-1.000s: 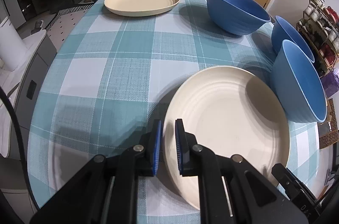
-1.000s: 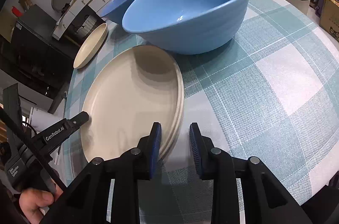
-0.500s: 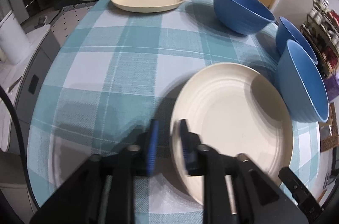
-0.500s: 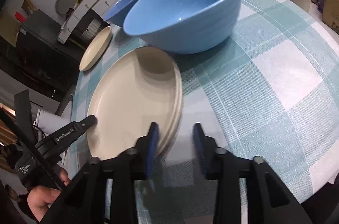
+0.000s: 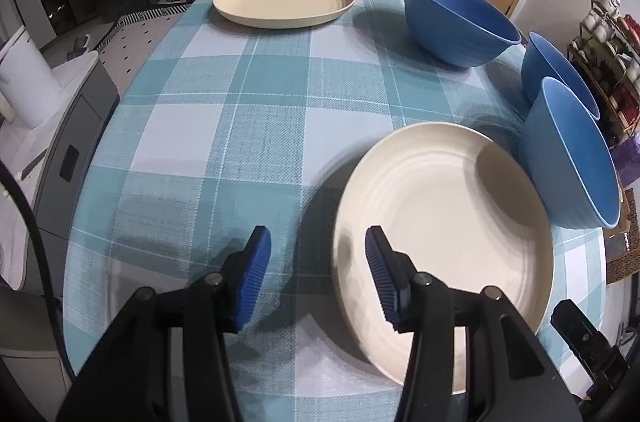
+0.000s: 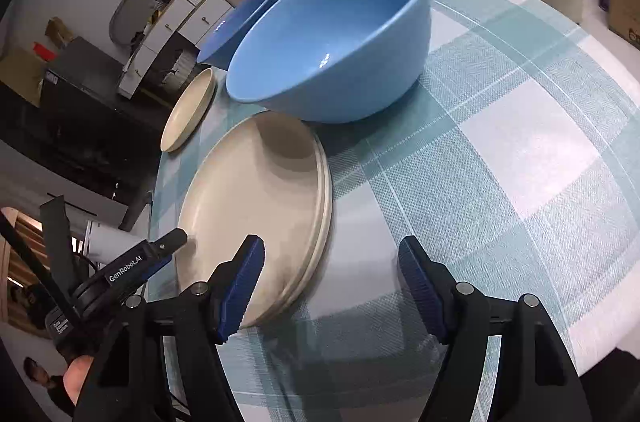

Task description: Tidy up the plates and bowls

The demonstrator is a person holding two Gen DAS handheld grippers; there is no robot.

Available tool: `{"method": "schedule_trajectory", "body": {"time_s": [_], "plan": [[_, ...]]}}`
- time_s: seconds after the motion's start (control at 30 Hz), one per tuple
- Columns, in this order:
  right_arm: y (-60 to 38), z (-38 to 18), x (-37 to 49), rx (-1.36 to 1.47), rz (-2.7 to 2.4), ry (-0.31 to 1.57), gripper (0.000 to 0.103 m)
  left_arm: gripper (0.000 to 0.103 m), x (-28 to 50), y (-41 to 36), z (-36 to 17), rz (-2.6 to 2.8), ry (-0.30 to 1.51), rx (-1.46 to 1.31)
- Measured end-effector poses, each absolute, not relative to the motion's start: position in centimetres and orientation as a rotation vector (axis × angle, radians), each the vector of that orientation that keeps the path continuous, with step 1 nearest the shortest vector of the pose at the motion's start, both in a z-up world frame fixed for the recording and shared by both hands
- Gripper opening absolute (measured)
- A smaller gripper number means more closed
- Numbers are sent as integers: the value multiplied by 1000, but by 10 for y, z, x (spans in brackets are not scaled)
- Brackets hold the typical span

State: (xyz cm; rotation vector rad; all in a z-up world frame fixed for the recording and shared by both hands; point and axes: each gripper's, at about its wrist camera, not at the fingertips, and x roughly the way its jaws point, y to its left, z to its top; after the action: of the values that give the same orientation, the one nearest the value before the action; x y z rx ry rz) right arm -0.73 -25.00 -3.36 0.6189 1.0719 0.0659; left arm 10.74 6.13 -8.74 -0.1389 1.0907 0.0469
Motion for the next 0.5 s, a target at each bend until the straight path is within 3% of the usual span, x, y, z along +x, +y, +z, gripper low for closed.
{"method": "schedule_trajectory", "body": {"time_s": [0.5], "plan": [[-239,-53,21,644,90,1102,66,49,121,62,-106,-12,1127,-252]]}}
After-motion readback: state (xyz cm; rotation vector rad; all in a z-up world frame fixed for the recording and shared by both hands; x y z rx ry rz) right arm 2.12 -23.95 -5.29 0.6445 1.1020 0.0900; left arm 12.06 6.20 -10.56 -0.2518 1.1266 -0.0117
